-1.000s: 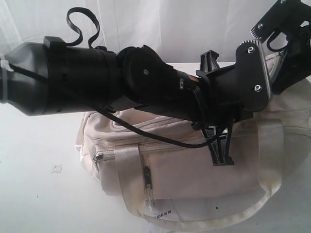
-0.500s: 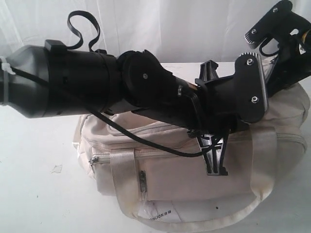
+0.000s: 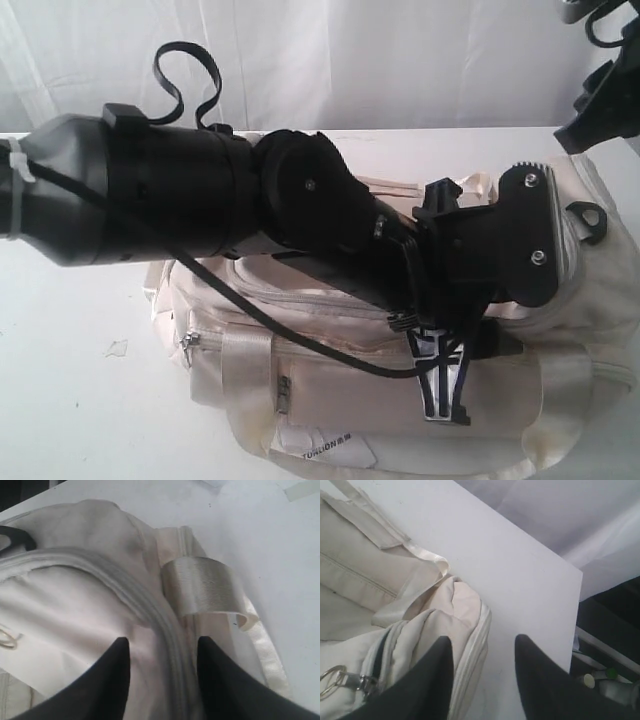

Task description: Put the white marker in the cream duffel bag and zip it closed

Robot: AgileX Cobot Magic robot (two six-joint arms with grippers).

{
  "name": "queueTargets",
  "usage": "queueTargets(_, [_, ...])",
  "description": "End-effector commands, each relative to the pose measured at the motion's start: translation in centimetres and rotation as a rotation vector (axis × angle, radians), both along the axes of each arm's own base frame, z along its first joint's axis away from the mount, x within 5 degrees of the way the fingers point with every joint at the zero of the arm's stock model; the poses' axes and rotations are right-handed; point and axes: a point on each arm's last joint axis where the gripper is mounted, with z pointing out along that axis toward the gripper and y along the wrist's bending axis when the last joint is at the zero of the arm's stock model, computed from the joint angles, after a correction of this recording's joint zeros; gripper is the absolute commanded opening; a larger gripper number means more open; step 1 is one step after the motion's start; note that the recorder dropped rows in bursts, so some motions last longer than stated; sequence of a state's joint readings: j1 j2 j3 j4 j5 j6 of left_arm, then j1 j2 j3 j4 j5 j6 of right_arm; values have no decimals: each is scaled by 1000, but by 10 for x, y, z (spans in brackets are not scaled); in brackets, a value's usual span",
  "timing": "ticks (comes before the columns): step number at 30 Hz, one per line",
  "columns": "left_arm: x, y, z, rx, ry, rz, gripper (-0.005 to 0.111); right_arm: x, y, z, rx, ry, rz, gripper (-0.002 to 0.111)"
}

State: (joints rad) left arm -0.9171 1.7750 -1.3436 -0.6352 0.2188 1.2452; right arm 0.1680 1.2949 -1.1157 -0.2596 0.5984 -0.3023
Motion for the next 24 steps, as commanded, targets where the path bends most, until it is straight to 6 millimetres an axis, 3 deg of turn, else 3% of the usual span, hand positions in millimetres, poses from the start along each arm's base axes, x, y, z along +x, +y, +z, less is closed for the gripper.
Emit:
queueTargets(1, [0, 4, 17, -67, -28, 55, 48, -20, -4, 17, 41, -35, -15, 39])
queueTargets(5, [11, 21, 43, -174, -22, 184, 53, -43, -3, 25, 139, -67, -15, 39])
queueTargets(8, [31, 55, 62, -216, 21, 293, 55, -62, -2, 26, 205, -88, -11, 39])
queueTargets(14, [32, 95, 93, -281, 121, 389, 55, -79, 0, 33, 323, -165, -1, 39])
queueTargets(15, [36, 111, 99, -298, 158, 452, 55, -87, 1, 35, 376, -210, 4, 37])
queueTargets(19, [38, 173, 101, -308, 225, 637, 50, -121, -1, 15, 515, -286, -4, 24])
queueTargets(24, [19, 213, 92, -335, 220, 760, 34, -153, -4, -9, 634, -336, -19, 14])
